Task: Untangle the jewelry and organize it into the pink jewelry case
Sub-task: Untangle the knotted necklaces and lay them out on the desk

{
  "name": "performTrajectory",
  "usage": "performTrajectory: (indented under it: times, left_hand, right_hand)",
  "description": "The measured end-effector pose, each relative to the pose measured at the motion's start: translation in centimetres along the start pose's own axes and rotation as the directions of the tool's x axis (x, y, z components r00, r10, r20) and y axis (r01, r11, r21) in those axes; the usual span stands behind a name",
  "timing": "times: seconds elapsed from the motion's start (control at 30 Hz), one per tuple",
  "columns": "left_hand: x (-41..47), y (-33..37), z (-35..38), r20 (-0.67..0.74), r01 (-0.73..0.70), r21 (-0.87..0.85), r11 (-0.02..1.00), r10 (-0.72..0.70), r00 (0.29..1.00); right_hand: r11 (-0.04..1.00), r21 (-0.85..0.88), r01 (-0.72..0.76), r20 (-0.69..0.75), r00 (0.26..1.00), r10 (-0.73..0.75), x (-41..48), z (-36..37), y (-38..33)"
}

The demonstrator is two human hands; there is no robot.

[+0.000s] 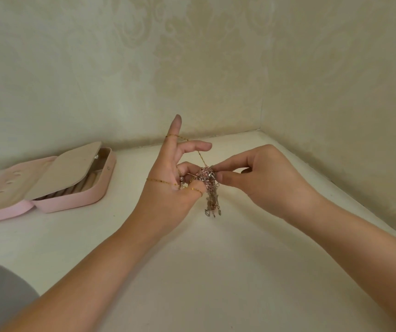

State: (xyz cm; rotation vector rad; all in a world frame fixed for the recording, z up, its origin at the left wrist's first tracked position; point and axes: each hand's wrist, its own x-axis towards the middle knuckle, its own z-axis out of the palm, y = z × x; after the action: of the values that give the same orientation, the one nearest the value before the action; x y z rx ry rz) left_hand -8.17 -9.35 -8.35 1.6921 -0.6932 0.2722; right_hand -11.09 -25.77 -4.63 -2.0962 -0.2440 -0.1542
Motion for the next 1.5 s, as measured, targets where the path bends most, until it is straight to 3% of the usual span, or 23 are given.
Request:
performTrajectory:
  times: [0.17,0.3,0.43,0.6,0.73,0.97,1.13,1.3,1.5]
  left_hand:
    - [0.1,0.2,-0.1,-0.058,0.022,-0.026,0.999,-0.023,0.998]
    - [0.2,0.0,-0.2,-0.114,0.009,0.007,1.000,-0.008,0.993]
    - [0.1,0.1,0.0,-0.077,-0.010,0.066,0.998,0.015,0.997]
    - [0.0,0.2,0.2,-0.007,-0.024,0.090,0.996,0.025,1.000]
    - [0.0,0.4,0.0,0.011,-0.030,0.095,0.995,0.029,1.000]
    - [-0.1,0.7,0.1,0.035,-0.027,0.073,0.997,0.024,0.999]
    - [-0.2,0.5,0.2,0.058,0.004,0.093,0.996,-0.010,0.998]
    - [-0.3,0.0,0.5,0.078,0.008,0.113,0.994,-0.017,0.997]
    - [-0.4,0.6,0.3,0.039,-0.005,0.027,1.000,0.004,0.999]
  right_hand:
    - [0.996,0.079,0.038,-0.096,0.995,-0.030,-0.2,0.1,-0.4]
    - [0.995,0.086,0.046,-0.083,0.996,-0.039,-0.1,0.1,-0.2]
    - [0.996,0.076,0.035,-0.106,0.994,-0.027,0.3,0.2,0.3]
    - [0.998,0.055,0.030,0.019,0.999,-0.032,0.1,0.4,0.4]
    - [0.996,0.067,0.055,0.021,0.998,-0.056,0.0,0.2,0.0]
    - [0.948,-0.152,0.279,-0.126,0.946,-0.299,0.0,0.8,0.5]
    - [0.805,-0.328,0.495,0.001,0.852,-0.523,0.1,0.9,0.9]
    - [0.789,-0.409,0.459,-0.007,0.863,-0.506,0.3,0.6,1.0]
    - [0.826,-0.413,0.384,-0.136,0.871,-0.473,0.5,0.3,1.4]
